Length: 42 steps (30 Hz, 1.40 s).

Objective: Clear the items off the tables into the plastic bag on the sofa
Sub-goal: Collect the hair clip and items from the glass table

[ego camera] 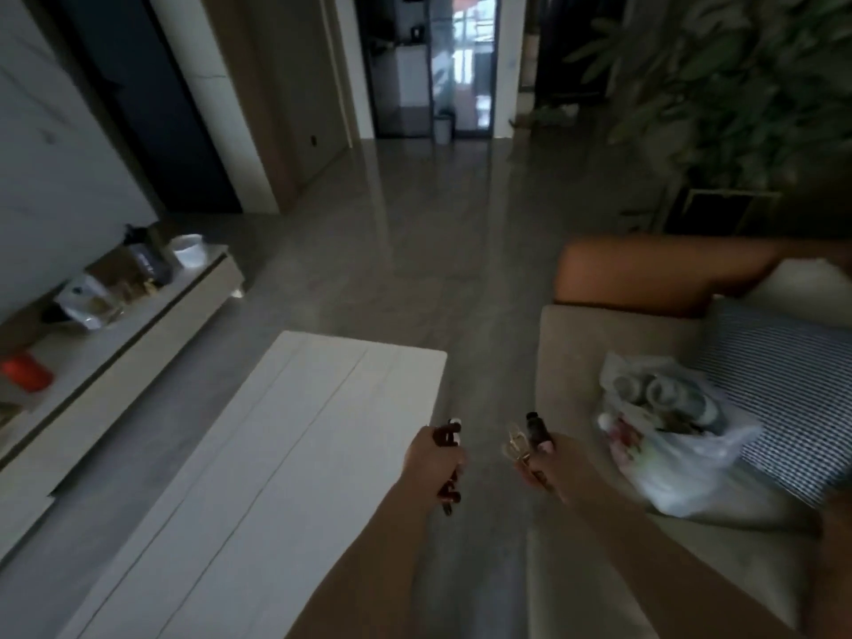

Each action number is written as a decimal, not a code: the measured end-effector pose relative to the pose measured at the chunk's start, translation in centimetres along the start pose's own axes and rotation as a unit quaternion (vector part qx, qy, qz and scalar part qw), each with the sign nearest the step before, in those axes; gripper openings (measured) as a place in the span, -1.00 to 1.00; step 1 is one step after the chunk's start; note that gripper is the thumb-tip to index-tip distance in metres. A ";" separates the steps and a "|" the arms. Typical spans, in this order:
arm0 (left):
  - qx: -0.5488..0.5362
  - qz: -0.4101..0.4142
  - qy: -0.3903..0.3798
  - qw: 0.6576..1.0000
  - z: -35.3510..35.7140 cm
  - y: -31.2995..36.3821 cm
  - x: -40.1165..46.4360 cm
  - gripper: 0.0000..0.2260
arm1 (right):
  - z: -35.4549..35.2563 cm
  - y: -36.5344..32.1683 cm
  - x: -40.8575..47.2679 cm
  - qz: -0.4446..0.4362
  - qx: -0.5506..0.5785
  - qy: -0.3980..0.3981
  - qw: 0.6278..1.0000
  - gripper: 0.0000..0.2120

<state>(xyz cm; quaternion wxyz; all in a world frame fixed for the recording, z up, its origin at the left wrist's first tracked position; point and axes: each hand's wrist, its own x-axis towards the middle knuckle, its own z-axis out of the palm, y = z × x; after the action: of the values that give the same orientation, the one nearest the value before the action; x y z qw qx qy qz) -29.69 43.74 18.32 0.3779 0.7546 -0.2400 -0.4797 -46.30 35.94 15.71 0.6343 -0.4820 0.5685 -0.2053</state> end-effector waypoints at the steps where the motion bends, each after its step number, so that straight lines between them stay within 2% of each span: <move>1: 0.002 0.000 -0.013 1.000 1.2 0.7 0.9 -0.90 | -1.1 -0.1 0.7 0.003 0.020 -0.001 1.000 -0.78; 3: 0.002 0.000 -0.042 0.999 3.1 1.9 2.6 -0.88 | -2.9 -0.3 1.7 0.017 0.041 0.006 0.999 -0.76; 6: 0.018 0.000 -0.079 0.997 6.6 4.0 6.5 -0.85 | -5.9 -0.5 4.1 0.035 0.094 0.059 0.993 -0.69; 10: 0.065 0.012 -0.154 0.986 11.5 7.8 11.9 -0.87 | -9.8 -1.3 7.3 0.047 0.154 0.145 0.976 -0.84; 12: 0.092 0.023 -0.189 0.977 13.7 9.6 14.2 -0.84 | -11.6 -1.9 8.7 0.054 0.171 0.181 0.967 -0.84; 19: 0.142 0.059 -0.266 0.952 21.5 13.9 19.0 -0.77 | -17.2 -2.4 12.8 0.084 0.245 0.259 0.930 -0.61; 23: 0.170 0.046 -0.287 0.942 26.0 14.5 21.6 -0.73 | -21.0 -1.4 15.5 0.100 0.260 0.285 0.917 -0.63; 27: 0.165 0.017 -0.295 0.941 30.5 14.7 23.8 -0.83 | -24.4 0.2 19.2 0.149 0.273 0.310 0.898 -0.76; 31: 0.150 -0.016 -0.305 0.940 35.1 13.9 26.1 -0.89 | -27.1 1.6 22.8 0.180 0.242 0.322 0.897 -0.91; 33: 0.149 -0.032 -0.307 0.940 37.5 13.3 27.4 -0.89 | -28.1 2.6 24.6 0.183 0.223 0.321 0.902 -0.88; 36: 0.151 -0.061 -0.314 0.935 40.8 12.5 28.9 -0.70 | -29.6 3.8 27.0 0.197 0.202 0.335 0.899 -0.89; 40: 0.221 -0.080 -0.332 0.914 44.6 11.5 30.5 -0.65 | -31.4 5.2 28.8 0.217 0.203 0.358 0.885 -0.98; 42: 0.252 -0.078 -0.328 0.907 46.3 11.2 31.1 -0.57 | -32.2 6.1 29.6 0.223 0.194 0.372 0.880 -0.93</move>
<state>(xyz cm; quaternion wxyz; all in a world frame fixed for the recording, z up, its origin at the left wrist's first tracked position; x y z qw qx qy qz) -58.35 -1.29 -1.36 0.0367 0.6411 -0.4037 -0.6516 -69.64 2.59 -1.37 0.4857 -0.0981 0.8040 -0.3287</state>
